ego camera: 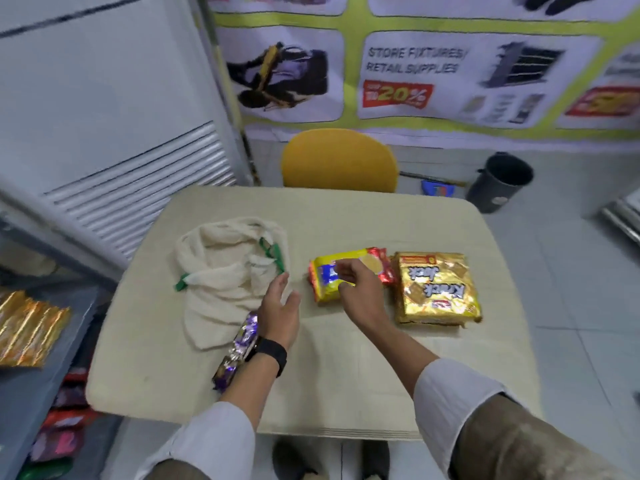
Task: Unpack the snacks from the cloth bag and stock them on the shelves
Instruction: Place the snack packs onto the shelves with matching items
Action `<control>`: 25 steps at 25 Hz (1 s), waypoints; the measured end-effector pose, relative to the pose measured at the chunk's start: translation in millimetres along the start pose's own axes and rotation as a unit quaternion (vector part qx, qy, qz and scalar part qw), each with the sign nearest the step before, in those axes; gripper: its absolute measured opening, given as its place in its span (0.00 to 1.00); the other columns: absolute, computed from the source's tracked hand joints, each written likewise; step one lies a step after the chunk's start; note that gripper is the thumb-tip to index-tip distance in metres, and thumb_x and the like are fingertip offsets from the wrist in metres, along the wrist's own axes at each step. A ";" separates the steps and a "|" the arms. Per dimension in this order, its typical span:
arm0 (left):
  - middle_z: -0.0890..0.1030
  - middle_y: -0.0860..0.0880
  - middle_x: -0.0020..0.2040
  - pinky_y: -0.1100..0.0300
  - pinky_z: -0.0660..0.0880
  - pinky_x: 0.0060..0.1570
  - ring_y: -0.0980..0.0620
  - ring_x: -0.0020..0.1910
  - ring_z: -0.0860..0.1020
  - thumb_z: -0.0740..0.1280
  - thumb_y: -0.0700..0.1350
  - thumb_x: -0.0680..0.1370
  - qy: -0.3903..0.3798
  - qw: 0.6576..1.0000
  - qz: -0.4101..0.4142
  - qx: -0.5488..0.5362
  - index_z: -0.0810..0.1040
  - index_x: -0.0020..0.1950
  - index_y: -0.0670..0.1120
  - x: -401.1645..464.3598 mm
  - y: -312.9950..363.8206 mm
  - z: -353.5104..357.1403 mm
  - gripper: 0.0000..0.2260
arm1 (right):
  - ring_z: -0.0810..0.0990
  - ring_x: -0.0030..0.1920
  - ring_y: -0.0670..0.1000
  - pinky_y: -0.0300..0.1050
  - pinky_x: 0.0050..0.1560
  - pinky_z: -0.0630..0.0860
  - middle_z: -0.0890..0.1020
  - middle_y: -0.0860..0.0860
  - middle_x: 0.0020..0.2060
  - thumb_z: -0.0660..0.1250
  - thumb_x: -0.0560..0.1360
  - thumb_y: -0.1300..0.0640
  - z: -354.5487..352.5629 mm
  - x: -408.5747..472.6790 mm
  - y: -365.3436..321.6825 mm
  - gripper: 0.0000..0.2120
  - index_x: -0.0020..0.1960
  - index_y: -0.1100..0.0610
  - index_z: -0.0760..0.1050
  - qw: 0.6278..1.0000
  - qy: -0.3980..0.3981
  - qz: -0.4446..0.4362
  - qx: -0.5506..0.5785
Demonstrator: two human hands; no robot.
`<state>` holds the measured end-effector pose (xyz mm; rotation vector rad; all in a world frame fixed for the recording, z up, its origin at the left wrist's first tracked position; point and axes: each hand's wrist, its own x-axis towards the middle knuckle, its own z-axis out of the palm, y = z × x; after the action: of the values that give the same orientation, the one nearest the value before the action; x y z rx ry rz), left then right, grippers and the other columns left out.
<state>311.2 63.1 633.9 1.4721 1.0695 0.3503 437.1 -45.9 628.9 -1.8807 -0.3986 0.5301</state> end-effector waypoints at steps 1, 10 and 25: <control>0.79 0.46 0.69 0.50 0.70 0.72 0.51 0.69 0.76 0.65 0.36 0.80 -0.032 0.999 -0.002 0.005 0.75 0.71 0.44 4.8 0.4 17.3 0.19 | 0.84 0.56 0.49 0.40 0.60 0.79 0.86 0.50 0.53 0.62 0.69 0.72 -20.4 -3.0 6.7 0.22 0.59 0.58 0.81 0.999 0.030 0.011 0.007; 0.67 0.58 0.74 0.62 0.62 0.69 0.58 0.74 0.66 0.62 0.53 0.84 -0.272 0.959 -0.063 0.040 0.62 0.81 0.50 -29.2 -16.7 193.5 0.26 | 0.75 0.70 0.55 0.52 0.71 0.71 0.79 0.53 0.69 0.65 0.81 0.56 -214.0 -21.8 123.5 0.20 0.72 0.55 0.75 0.950 0.264 0.161 -0.035; 0.84 0.58 0.61 0.67 0.73 0.55 0.65 0.58 0.81 0.62 0.50 0.84 -0.151 0.982 -0.086 -0.068 0.77 0.70 0.54 -26.8 -74.4 261.6 0.15 | 0.81 0.66 0.48 0.42 0.65 0.78 0.84 0.48 0.65 0.68 0.80 0.42 -231.9 -1.6 219.1 0.19 0.69 0.44 0.80 0.957 0.059 0.145 0.244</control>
<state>462.1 -131.5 515.6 1.2533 0.9002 0.0716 565.2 -306.3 496.5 -1.4828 0.0899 0.6411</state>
